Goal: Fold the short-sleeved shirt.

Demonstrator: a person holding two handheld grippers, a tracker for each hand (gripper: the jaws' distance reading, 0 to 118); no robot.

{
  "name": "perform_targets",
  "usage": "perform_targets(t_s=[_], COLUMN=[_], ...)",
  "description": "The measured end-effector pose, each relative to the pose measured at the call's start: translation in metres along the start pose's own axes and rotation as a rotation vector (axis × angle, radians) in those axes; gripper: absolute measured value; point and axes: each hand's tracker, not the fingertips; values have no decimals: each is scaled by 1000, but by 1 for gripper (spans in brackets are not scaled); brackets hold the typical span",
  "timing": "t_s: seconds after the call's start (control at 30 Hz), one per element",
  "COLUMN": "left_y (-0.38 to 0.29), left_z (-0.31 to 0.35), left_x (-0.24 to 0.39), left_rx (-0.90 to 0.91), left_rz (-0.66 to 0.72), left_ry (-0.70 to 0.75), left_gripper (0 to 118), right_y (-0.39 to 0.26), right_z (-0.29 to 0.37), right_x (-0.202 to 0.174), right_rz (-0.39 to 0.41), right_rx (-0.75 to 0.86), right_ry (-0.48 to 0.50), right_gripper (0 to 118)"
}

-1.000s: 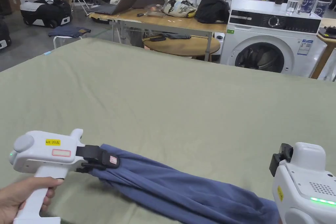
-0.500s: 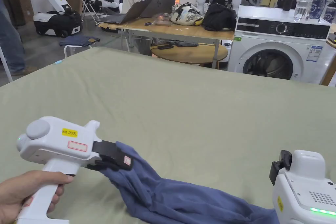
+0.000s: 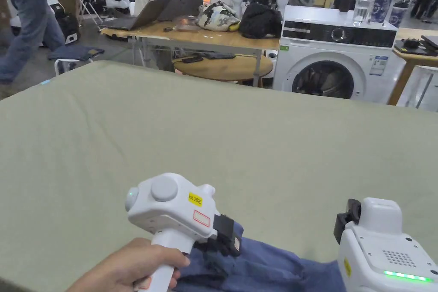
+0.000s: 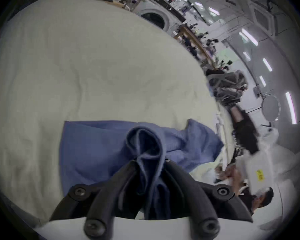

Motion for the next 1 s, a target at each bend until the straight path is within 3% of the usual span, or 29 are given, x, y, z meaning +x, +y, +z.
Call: perform_targets(t_s=[0.1,0.27,0.33,0.47,0.5,0.57,0.63,0.83,1.0], left_y=[-9,-14,-12,-14,-16,-15,-16,-22,-33], left_z=[-20,-30,-25,7,19,36,45,4,-33], left_x=[14,23,34,40,36,38,35,44,42], left_rx=[-31,-33,-33,-22,1,65,117,-1,-91], left_rz=[18,41,3,-61,-76,-98,-111,-193,-140], left_ry=[33,-21,-33,-127,-141,-136,-96,159,-101], left_gripper=[5,47,56,53,47,20,10,5,4], right_y=[-3,-4,-4,-4,-5,-6,-7,-11,-12], right_z=[0,1,3,6,7,8,9,9,10], right_x=[4,9,10,14,15,17,18,19,19], right_rz=[0,-12,-11,-7,-8,-11,-20,-26,-21], right_rx=[-8,-20,-21,-19,-19,-20,-25,-38,-38], right_ry=[-9,-17,-17,-19,-20,-21,-23,-21,-17], right_gripper=[0,0,0,0,0,0,0,0,0])
